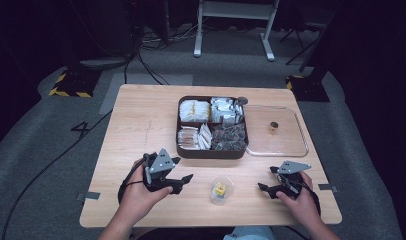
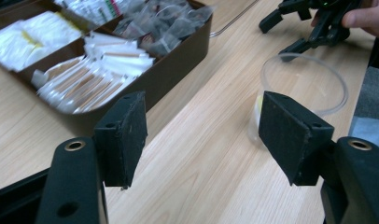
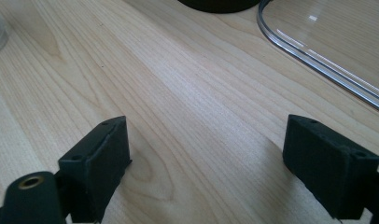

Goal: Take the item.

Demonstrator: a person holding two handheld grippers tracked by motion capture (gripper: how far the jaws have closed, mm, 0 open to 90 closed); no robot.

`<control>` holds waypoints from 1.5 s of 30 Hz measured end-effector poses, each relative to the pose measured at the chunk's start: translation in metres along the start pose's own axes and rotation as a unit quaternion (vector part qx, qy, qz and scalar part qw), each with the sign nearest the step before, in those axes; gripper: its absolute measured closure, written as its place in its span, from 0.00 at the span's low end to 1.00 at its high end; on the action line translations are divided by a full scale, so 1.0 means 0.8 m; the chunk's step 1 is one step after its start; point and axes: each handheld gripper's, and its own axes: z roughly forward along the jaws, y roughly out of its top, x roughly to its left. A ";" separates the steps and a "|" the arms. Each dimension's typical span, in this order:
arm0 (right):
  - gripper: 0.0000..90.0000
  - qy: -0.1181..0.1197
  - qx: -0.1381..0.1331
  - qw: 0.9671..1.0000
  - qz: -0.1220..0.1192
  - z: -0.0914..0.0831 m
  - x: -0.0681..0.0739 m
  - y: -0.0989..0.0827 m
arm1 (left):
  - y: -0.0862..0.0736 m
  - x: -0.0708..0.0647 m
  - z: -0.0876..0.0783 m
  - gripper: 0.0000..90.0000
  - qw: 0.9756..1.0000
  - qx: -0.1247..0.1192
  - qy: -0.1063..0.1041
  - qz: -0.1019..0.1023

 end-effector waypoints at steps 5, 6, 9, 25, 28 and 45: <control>0.17 0.000 0.000 1.000 0.000 0.000 0.000 0.000 | -0.014 0.009 -0.005 0.35 1.000 0.005 0.010 -0.009; 0.17 0.000 0.000 1.000 0.000 0.000 0.000 0.000 | -0.021 0.014 -0.006 0.34 1.000 0.008 0.012 -0.015; 0.17 0.000 0.000 1.000 0.000 0.000 0.000 0.000 | -0.028 0.020 -0.007 0.34 1.000 0.014 0.016 -0.018; 0.16 0.003 0.000 1.000 -0.002 -0.001 0.001 -0.001 | -0.087 0.065 -0.006 0.30 0.994 0.070 0.059 -0.062; 0.16 0.003 -0.001 1.000 -0.001 -0.001 0.001 -0.001 | -0.099 0.070 -0.005 0.30 0.992 0.084 0.063 -0.075; 0.16 0.003 -0.001 1.000 -0.001 -0.001 0.001 -0.001 | -0.148 0.090 -0.003 0.20 0.981 0.143 0.095 -0.085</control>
